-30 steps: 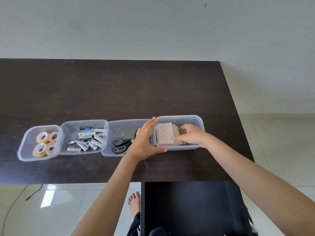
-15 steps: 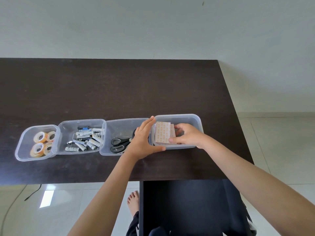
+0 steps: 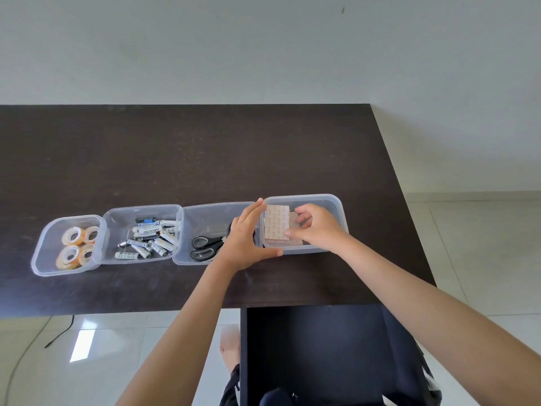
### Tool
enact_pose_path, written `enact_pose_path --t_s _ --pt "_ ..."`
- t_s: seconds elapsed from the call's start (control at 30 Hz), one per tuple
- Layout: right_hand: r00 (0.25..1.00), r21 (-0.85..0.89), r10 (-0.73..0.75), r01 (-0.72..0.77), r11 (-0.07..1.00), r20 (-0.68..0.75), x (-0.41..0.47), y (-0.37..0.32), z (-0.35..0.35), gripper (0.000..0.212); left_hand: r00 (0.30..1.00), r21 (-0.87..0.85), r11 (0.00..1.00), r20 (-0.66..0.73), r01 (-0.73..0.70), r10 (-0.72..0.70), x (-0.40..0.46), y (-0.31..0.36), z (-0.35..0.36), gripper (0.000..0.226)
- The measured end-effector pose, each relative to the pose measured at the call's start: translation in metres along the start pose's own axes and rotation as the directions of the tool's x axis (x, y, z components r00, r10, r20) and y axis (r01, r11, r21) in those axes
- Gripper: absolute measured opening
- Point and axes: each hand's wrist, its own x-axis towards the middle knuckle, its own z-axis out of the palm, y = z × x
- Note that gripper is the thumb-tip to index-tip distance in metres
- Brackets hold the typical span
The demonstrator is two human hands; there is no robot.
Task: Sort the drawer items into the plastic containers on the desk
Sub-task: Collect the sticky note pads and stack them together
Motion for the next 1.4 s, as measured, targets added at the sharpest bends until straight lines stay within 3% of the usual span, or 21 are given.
enact_pose_path --t_s 0.4,0.57,0.83,1.07,1.17,1.27,1.4 --pt "0.993 -0.004 -0.043 0.043 0.999 0.107 0.000 -0.008 0.004 0.059 1.000 0.002 1.000 -0.016 -0.015 0.015 0.000 -0.003 0.001 0.107" --pt "0.985 0.065 -0.015 0.004 0.998 0.173 0.004 -0.014 0.004 0.073 1.000 0.002 1.000 -0.013 -0.003 0.003 0.000 -0.001 0.001 0.106" --pt "0.960 0.069 -0.008 -0.012 0.998 0.281 0.018 -0.017 -0.002 0.045 1.000 0.009 1.000 -0.011 0.003 -0.003 0.001 -0.001 0.001 0.106" --pt "0.956 0.030 -0.010 0.002 1.000 0.293 0.019 -0.018 -0.001 0.048 1.000 0.025 1.000 -0.002 0.012 -0.012 0.000 0.000 0.001 0.106" --pt "0.970 0.028 -0.008 0.001 1.000 0.242 0.013 -0.015 0.001 0.058 0.999 0.098 0.994 -0.004 0.039 -0.039 -0.001 0.006 -0.002 0.104" --pt "0.996 -0.008 -0.027 0.028 1.000 0.083 -0.003 -0.012 0.004 0.062 0.998 0.228 0.972 -0.013 0.060 -0.059 -0.003 0.016 -0.002 0.102" --pt "0.944 0.010 -0.236 0.244 0.970 -0.229 -0.041 -0.001 0.002 0.033 0.993 0.223 0.975 -0.120 0.016 0.011 -0.019 0.028 0.005 0.097"
